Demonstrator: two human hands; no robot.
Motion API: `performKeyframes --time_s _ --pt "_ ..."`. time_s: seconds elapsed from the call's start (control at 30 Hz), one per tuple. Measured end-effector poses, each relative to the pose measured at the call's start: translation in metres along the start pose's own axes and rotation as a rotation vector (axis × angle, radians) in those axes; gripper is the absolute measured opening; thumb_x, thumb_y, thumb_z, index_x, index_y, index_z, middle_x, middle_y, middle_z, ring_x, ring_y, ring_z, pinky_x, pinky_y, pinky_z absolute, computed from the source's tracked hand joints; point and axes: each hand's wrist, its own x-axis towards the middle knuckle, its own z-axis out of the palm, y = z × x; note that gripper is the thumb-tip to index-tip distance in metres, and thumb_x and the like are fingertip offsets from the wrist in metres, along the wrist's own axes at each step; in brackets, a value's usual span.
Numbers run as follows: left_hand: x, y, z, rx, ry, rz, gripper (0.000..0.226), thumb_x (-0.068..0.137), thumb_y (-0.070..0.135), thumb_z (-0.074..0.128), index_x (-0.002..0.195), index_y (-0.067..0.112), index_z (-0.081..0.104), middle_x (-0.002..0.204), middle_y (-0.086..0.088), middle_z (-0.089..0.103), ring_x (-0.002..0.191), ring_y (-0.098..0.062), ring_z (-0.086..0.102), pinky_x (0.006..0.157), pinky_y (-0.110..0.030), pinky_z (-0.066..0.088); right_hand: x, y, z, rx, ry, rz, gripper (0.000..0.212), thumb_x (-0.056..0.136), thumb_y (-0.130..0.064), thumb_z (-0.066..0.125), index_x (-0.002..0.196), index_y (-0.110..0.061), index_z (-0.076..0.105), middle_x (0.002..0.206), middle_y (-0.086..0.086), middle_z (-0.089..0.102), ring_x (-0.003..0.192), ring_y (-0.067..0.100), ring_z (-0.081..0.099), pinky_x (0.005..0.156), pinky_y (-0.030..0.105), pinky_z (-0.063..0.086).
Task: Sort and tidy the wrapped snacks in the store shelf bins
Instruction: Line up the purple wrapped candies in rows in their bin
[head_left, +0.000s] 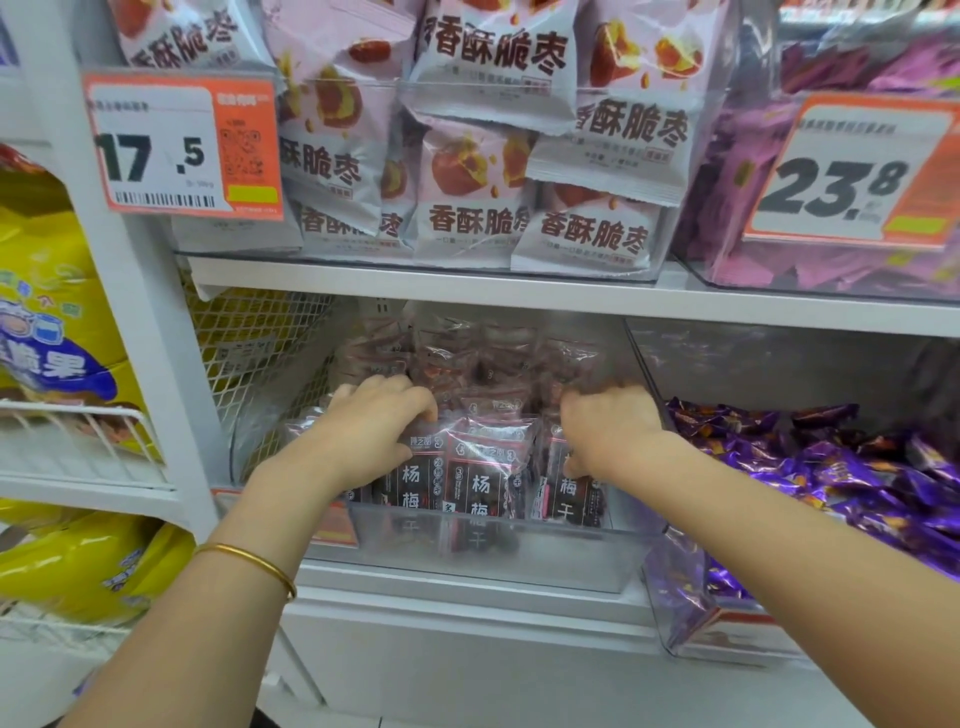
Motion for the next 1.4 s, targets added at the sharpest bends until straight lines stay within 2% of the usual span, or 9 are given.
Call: performKeyframes --time_s 0.17,0.33,0.47,0.63,0.77,0.9,1.03,1.23,1.4 --pt "-0.001 -0.001 -0.001 0.025 -0.002 -0.018 0.043 0.088 0.023 0.06 0.128 0.032 0.046 0.128 0.006 0.045 0.121 -0.018 0.037 0.101 -0.038 0.028 -0.013 0.003 -0.016 0.175 0.09 0.038 0.022 0.085 -0.012 0.064 0.103 -0.014 0.051 0.11 0.007 0.061 0.099 0.029 0.061 0.065 0.032 0.039" --pt "-0.002 -0.011 -0.007 -0.009 0.05 -0.065 0.04 0.09 0.027 0.058 0.128 0.032 0.048 0.131 0.005 0.047 0.125 -0.02 0.035 0.103 -0.04 0.028 -0.06 0.002 -0.03 0.171 0.565 0.018 0.045 0.048 -0.012 0.089 0.076 -0.01 0.054 0.077 0.008 0.053 0.059 0.029 0.058 0.04 0.026 0.026" --pt "-0.004 -0.022 -0.014 -0.224 0.232 -0.129 0.028 0.092 0.021 0.053 0.118 0.025 0.06 0.121 -0.001 0.058 0.115 -0.023 0.048 0.1 -0.042 0.038 -0.067 -0.011 -0.051 0.472 0.525 -0.258 0.028 0.085 -0.029 0.065 0.099 -0.008 0.052 0.096 0.007 0.045 0.077 0.028 0.05 0.057 0.038 0.042" --pt "-0.014 -0.022 -0.028 -0.536 0.434 -0.19 0.019 0.094 0.017 0.051 0.108 0.013 0.063 0.098 0.0 0.06 0.084 -0.013 0.054 0.067 -0.025 0.039 -0.039 -0.042 -0.062 0.651 0.433 -0.37 0.036 0.088 -0.038 0.058 0.111 -0.011 0.048 0.105 0.004 0.045 0.092 0.026 0.052 0.078 0.037 0.045" --pt "-0.016 -0.019 -0.027 -0.622 0.337 -0.133 0.019 0.092 0.012 0.052 0.103 0.017 0.066 0.1 0.007 0.063 0.089 -0.009 0.058 0.073 -0.01 0.04 -0.015 -0.077 -0.036 0.578 0.149 -0.477 0.038 0.089 -0.041 0.056 0.103 -0.006 0.053 0.105 0.011 0.051 0.099 0.029 0.051 0.077 0.032 0.039" --pt "-0.016 -0.011 -0.02 -0.593 0.152 -0.043 0.013 0.089 0.018 0.059 0.097 0.019 0.069 0.096 0.01 0.065 0.085 0.001 0.058 0.073 -0.01 0.044 0.007 -0.038 -0.024 0.717 0.26 -0.285 0.023 0.094 -0.027 0.048 0.106 -0.014 0.063 0.106 0.007 0.062 0.098 0.026 0.057 0.086 0.039 0.049" --pt "-0.014 0.004 -0.018 -0.692 0.014 0.043 0.01 0.081 0.023 0.07 0.09 0.018 0.069 0.09 0.008 0.066 0.079 -0.001 0.064 0.079 -0.025 0.054 0.02 0.005 -0.01 0.346 0.162 0.054 0.04 0.09 -0.007 0.05 0.128 -0.018 0.048 0.122 0.013 0.054 0.113 0.034 0.052 0.085 0.038 0.048" --pt "-0.007 0.01 -0.017 -0.546 -0.003 0.084 0.01 0.085 0.028 0.066 0.083 0.018 0.067 0.083 0.007 0.065 0.07 0.0 0.059 0.067 -0.016 0.049 0.017 0.005 -0.016 0.166 0.038 0.092 0.035 0.087 -0.011 0.061 0.121 -0.01 0.053 0.122 0.013 0.057 0.117 0.032 0.05 0.08 0.035 0.045" --pt "-0.005 0.007 -0.014 -0.526 -0.034 0.056 0.018 0.086 0.035 0.062 0.08 0.018 0.066 0.081 0.001 0.067 0.076 -0.015 0.063 0.073 -0.033 0.053 -0.033 0.003 -0.037 0.0 0.339 0.079 0.027 0.066 0.005 0.056 0.091 -0.003 0.062 0.096 0.014 0.059 0.088 0.033 0.061 0.066 0.034 0.044"
